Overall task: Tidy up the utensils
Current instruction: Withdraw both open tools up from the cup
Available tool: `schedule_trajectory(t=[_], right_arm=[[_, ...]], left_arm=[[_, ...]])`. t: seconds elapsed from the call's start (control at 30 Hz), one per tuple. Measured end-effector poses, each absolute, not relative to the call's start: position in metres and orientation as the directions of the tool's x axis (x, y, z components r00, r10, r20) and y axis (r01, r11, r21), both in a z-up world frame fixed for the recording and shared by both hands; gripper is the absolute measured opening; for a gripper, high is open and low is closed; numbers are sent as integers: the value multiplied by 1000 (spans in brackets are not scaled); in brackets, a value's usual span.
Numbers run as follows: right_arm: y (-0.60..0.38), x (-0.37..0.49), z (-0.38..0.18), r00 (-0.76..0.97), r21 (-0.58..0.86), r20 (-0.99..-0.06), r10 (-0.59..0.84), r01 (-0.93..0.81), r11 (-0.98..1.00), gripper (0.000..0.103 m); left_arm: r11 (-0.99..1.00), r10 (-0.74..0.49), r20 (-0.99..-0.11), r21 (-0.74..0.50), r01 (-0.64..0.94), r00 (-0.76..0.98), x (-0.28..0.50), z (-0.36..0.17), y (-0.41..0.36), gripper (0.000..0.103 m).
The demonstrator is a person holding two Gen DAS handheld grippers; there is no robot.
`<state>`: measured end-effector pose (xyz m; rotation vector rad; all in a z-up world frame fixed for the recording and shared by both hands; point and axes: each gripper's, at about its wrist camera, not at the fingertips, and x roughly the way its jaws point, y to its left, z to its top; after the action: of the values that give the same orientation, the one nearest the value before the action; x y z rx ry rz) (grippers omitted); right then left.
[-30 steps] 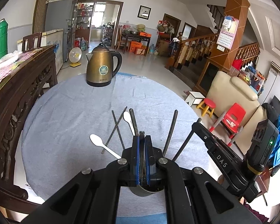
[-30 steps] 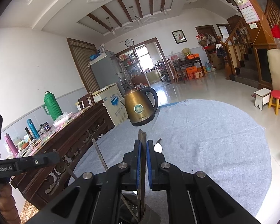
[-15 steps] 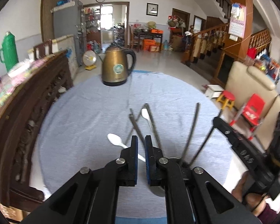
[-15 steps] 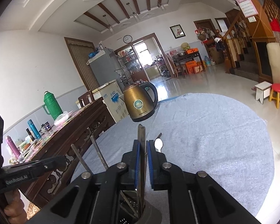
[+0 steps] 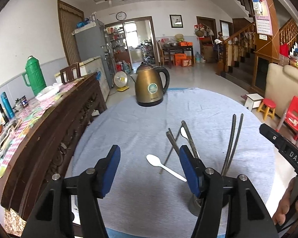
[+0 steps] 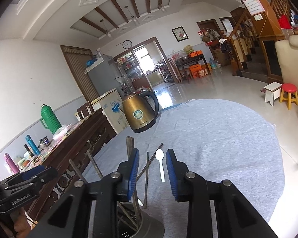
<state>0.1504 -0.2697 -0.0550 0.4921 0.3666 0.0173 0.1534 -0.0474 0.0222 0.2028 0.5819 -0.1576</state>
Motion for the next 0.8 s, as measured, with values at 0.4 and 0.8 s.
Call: schedule_trajectory(t=[0.4,0.8], right_arm=[[-270,149,-55,933,462,-345,108,68,884,31],[-272,153,-63,925,461,-367,94,93,882,49]], left_arm=[[970,-55,-547,169,174,835,157,22,-45,63],[975,10,-541,192,111,841,163,17,-27,63]])
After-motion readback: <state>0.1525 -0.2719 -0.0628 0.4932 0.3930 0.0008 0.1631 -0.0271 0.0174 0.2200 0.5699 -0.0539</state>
